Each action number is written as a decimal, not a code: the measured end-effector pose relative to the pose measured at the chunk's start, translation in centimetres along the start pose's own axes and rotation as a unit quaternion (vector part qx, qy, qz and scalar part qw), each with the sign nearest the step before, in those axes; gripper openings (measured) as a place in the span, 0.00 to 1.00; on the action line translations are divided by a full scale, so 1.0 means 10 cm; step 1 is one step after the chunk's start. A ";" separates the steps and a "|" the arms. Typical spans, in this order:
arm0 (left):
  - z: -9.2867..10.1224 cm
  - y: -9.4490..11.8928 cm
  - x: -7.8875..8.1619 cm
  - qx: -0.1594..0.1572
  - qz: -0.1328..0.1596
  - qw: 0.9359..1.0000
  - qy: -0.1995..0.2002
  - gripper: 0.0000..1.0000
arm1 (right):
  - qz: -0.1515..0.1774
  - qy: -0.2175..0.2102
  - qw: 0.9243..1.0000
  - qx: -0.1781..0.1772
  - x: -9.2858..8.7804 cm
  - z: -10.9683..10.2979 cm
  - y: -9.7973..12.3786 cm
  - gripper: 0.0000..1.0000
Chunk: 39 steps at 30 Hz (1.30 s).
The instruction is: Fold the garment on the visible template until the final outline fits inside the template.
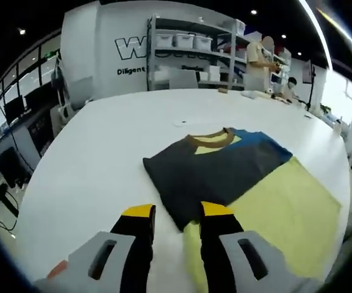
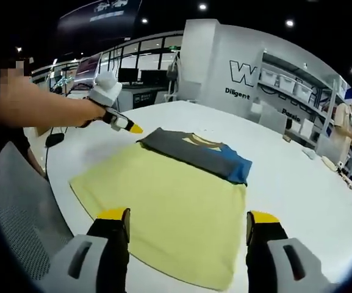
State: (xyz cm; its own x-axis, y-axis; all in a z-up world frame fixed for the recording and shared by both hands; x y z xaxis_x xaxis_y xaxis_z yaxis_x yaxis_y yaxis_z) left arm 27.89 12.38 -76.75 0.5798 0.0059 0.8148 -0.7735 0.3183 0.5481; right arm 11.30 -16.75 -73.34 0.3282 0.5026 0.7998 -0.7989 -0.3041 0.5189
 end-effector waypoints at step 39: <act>0.58 1.32 -1.39 -0.098 -0.211 0.970 0.071 0.69 | -0.102 -0.022 0.994 0.015 -0.56 0.27 0.11 0.51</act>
State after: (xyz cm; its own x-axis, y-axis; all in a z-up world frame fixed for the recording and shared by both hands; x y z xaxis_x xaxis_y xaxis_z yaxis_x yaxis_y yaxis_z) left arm 8.09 10.97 -79.74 0.8743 -0.0372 0.4840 -0.4047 0.4946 0.7691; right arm 9.90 -22.09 -76.45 0.5034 0.5210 0.6893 -0.6982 -0.2247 0.6797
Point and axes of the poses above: the point that each gripper's makers call its tool centre point, and the gripper's own axes: y roughly backward along the fingers, z roughly to its right, x roughly out of its top, the point moved 6 cm from there along y, roughly backward along the fingers, and after that the axes turned 10 degrees about y, right-handed, at the moved point
